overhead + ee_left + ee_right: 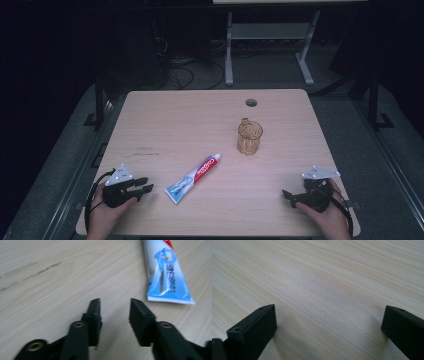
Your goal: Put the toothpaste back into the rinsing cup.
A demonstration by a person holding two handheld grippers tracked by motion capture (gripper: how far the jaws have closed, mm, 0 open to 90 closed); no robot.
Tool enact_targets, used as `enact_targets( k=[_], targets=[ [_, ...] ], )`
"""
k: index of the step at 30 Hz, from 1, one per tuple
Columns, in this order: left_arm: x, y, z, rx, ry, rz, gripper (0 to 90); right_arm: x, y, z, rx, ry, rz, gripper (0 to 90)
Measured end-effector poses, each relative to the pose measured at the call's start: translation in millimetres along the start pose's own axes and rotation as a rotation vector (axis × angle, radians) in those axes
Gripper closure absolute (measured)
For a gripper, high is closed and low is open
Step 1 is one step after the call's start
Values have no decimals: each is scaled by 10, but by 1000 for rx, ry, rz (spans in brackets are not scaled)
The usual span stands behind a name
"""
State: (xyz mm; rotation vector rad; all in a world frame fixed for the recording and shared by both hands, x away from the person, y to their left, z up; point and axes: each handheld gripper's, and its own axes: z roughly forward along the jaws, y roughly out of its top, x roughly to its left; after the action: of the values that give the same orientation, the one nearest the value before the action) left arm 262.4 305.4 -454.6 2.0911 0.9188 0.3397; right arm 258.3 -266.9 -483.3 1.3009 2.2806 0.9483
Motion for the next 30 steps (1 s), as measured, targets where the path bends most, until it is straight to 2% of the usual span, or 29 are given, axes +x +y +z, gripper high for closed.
enact_targets(
  k=[2, 3, 4, 7, 10, 21, 30],
  targets=[
    [-7, 20, 0, -8, -6, -7, 717, 0, 0, 0, 0, 0, 0, 0],
    [-14, 40, 2, -16, -16, -7, 717, 0, 0, 0, 0, 0, 0, 0],
    [-40, 76, 11, -21, -30, -8, 769, 0, 0, 0, 0, 0, 0, 0],
    [-70, 102, 18, -26, -39, -2, 857, 0, 0, 0, 0, 0, 0, 0],
    [-117, 147, 33, -31, -59, -8, 899, 0, 0, 0, 0, 0, 0, 0],
    [-231, 216, 100, -14, -96, 7, 900, 0, 0, 0, 0, 0, 0, 0],
    [-349, 290, 198, -11, -147, 16, 900, 0, 0, 0, 0, 0, 0, 0]
  ],
)
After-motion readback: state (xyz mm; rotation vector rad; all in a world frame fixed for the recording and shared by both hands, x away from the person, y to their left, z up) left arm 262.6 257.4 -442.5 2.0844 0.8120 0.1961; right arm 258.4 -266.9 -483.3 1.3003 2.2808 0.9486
